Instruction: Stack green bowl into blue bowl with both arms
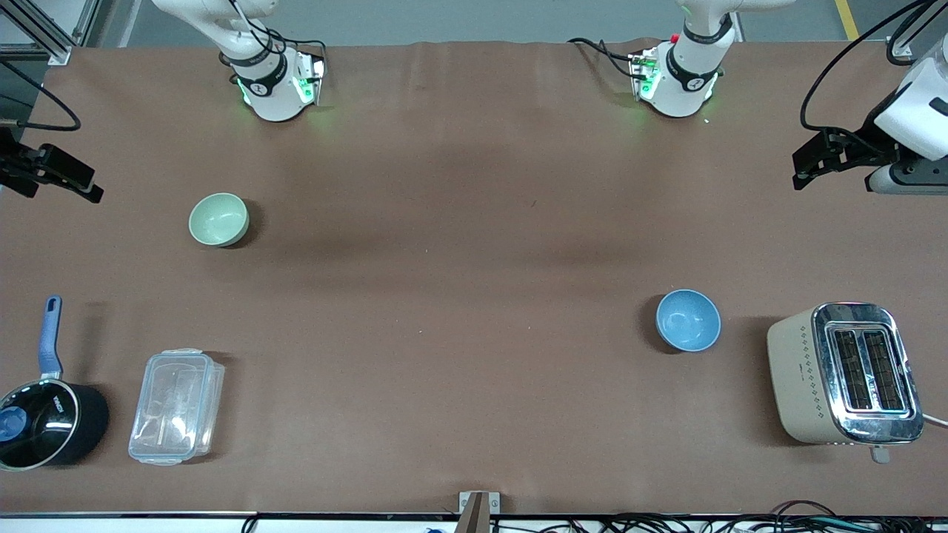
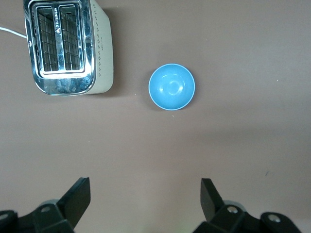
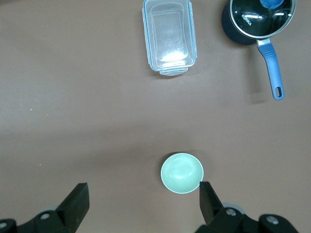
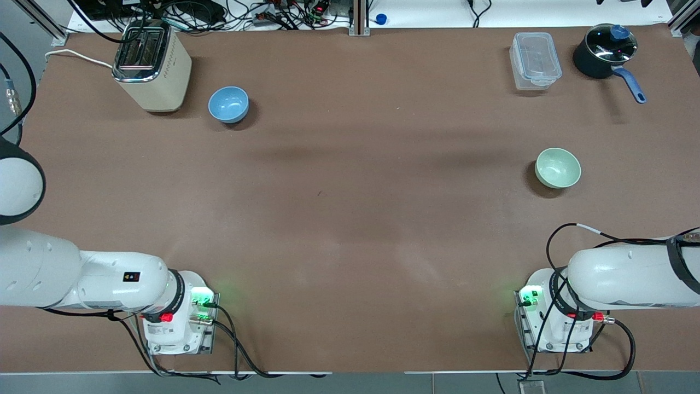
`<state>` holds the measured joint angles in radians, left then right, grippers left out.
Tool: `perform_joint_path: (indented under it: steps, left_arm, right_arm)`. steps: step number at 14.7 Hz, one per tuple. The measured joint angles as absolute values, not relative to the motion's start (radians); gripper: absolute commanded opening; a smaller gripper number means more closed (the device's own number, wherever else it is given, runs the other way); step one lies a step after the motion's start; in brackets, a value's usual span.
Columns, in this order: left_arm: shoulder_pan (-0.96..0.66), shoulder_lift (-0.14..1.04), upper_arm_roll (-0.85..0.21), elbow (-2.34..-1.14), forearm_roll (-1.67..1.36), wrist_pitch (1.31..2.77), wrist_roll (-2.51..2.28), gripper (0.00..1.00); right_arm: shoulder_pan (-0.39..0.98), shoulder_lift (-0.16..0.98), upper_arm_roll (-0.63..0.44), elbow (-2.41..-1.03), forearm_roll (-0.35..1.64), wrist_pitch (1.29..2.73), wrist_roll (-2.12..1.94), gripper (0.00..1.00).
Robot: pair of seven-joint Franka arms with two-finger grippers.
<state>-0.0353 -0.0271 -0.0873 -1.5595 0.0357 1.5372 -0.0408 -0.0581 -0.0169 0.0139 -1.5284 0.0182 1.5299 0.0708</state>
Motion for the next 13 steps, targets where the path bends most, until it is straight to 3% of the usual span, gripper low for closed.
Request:
perform_joint_path:
  steps: [5,13]
  left_arm:
    - [-0.028,0.077,-0.085,-1.577,0.036,1.577,-0.039,1.00]
    - [0.017,0.306,-0.081,-1.807,0.036,2.048,-0.037,1.00]
  right_arm:
    - [-0.058,-0.016,0.012,-1.529,0.018,1.529,0.069,1.00]
    - [-0.073,-0.013,0.002,-1.574,0.018,1.528,0.037,1.00]
